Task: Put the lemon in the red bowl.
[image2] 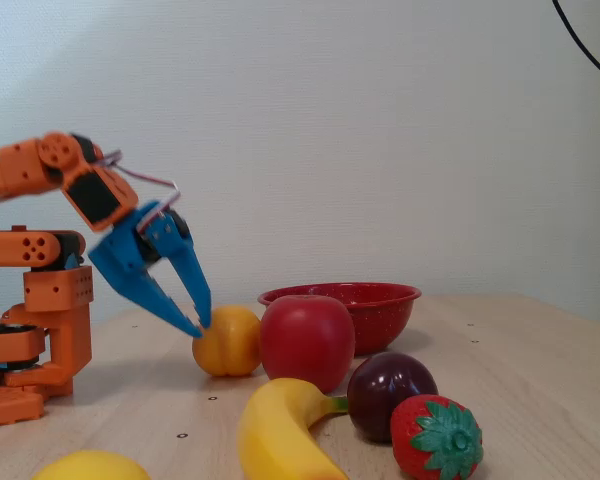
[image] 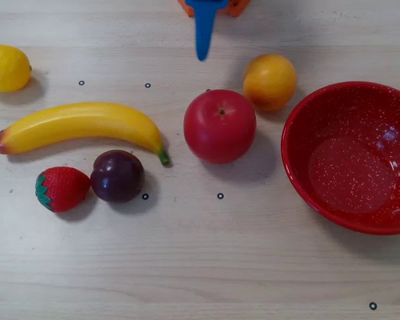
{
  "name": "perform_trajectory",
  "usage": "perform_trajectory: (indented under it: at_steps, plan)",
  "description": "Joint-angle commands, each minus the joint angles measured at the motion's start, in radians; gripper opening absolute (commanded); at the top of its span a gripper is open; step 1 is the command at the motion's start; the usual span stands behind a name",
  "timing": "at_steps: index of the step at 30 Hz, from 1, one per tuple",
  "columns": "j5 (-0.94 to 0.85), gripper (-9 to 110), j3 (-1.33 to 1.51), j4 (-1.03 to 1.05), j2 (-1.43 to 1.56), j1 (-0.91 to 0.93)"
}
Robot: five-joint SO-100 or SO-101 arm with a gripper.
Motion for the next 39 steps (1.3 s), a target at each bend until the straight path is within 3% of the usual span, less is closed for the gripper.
perform_trajectory:
  at_steps: [1,13,20,39]
  plan:
    - [0.075,0,-0.158,0.038,-0.077,-0.034]
    - [0.224,0,-0.664,0.334,-0.555,-0.202]
    - [0.316,0,-1.011,0.420,-0.902,-0.350]
    - [0.690,0,-1.621,0.609,-1.402,-0.696]
